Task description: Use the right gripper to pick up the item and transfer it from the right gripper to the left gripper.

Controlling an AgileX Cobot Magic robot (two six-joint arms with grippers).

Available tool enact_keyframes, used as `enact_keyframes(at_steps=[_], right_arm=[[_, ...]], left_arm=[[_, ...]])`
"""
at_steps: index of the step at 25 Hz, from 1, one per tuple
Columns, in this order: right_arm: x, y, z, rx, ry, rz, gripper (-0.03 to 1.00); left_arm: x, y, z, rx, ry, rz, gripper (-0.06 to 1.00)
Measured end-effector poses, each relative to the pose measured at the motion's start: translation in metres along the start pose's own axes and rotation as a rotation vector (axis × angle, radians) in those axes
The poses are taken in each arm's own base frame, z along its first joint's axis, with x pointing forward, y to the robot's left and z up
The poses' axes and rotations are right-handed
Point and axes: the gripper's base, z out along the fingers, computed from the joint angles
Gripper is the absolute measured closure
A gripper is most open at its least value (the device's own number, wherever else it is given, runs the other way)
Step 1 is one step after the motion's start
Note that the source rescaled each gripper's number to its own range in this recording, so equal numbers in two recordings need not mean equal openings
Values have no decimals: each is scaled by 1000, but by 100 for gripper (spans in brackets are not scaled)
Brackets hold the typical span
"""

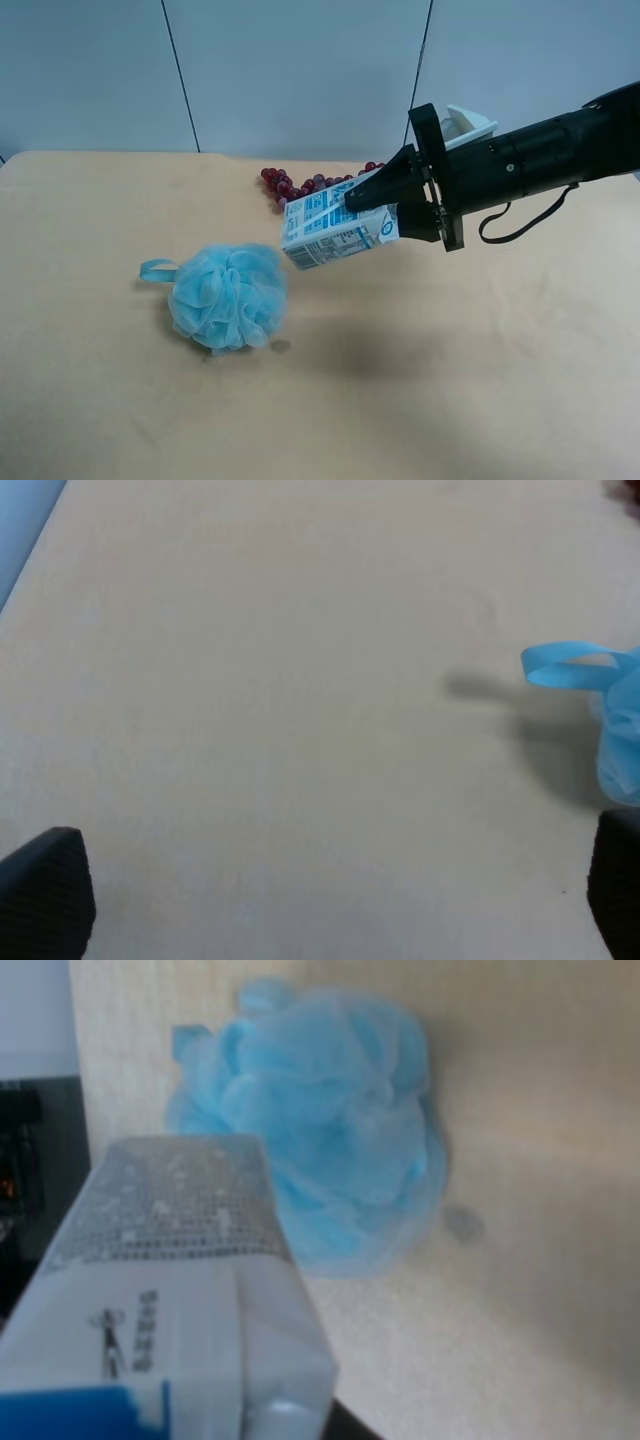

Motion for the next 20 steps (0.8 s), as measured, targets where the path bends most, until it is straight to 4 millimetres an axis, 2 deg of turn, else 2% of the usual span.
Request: enact_keyframes(at_steps=[4,14,20], right_arm=[[0,0,1,-22,14,-22,97],[-2,1,2,-49,-15,-76,97],[-2,1,2,-48,-15,-82,97]], left_arm=[[-4,-1,4,4,21,-3,-6],[-19,-2,42,6,269,-8,-6],[-29,-11,45,95,216,-30,-6]])
